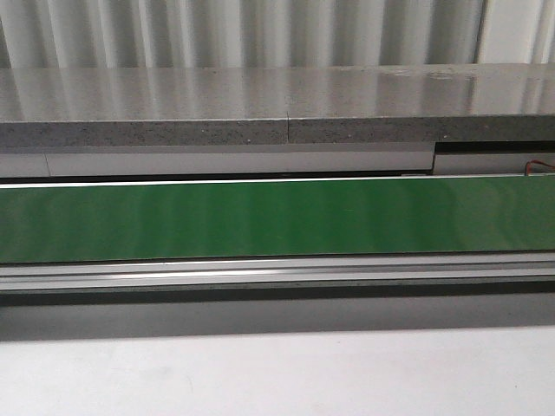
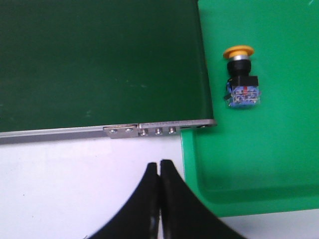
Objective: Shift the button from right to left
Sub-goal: 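Move the right gripper over the yellow-capped button in the green bin, then lower the right gripper and grasp the yellow-capped button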
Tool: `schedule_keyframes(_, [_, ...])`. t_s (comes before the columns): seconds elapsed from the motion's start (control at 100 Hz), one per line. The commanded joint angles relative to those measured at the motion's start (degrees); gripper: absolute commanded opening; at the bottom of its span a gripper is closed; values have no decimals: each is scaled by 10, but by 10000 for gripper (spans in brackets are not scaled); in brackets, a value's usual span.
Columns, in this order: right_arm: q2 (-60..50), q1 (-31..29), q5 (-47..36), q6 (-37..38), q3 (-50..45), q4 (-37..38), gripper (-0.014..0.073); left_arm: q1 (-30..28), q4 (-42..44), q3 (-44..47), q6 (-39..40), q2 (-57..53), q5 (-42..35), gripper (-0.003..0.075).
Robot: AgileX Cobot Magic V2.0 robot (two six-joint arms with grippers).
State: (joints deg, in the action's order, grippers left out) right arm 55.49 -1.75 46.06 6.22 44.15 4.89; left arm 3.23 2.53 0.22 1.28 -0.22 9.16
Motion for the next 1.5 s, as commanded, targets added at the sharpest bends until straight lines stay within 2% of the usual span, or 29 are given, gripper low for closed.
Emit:
schedule_keyframes(0.0, [42,-4,7,-2,46,-2,29,-1,-5,22,-1,-19,-42,-20])
schedule_keyframes(0.05, [65,-4,15,-2,57,-3,120,-1,-5,22,-1,-19,-42,-20])
schedule_keyframes(0.17, [109,-4,22,-2,78,-8,424,-1,-5,22,-1,-19,-42,-20])
schedule_keyframes(0.24, [128,-4,24,-2,87,-14,542,-1,-5,22,-1,-19,-42,-20])
schedule_keyframes(0.28, [137,-4,27,-2,93,-18,566,-1,-5,22,-1,-19,-42,-20])
schedule_keyframes(0.54, [176,-24,32,-2,132,-25,551,-1,-5,22,-1,-19,-42,-20])
schedule_keyframes(1.11, [339,-221,59,-39,243,-23,551,-1,-5,22,-1,-19,-42,-20])
schedule_keyframes(1.49, [450,-234,45,-106,275,-49,551,-1,-5,22,-1,-19,-42,-20])
